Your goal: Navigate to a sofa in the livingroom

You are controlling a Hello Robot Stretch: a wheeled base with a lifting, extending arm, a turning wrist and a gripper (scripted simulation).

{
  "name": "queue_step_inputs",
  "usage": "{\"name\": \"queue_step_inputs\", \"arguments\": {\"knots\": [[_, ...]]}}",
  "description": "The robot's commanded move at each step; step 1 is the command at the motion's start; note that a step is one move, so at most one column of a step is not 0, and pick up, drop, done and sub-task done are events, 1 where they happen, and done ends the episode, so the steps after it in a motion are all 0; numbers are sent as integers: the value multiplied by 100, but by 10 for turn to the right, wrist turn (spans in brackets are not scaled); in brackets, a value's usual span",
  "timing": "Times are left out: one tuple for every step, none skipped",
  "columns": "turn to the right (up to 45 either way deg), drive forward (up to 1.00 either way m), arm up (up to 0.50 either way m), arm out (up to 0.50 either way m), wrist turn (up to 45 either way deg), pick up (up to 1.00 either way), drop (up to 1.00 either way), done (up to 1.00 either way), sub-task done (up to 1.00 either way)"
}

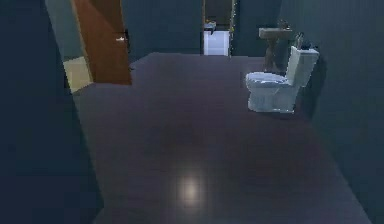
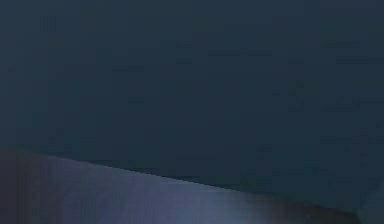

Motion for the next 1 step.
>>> {"name": "queue_step_inputs", "arguments": {"knots": [[0,100,0,0,0,0,0,0,0]]}}
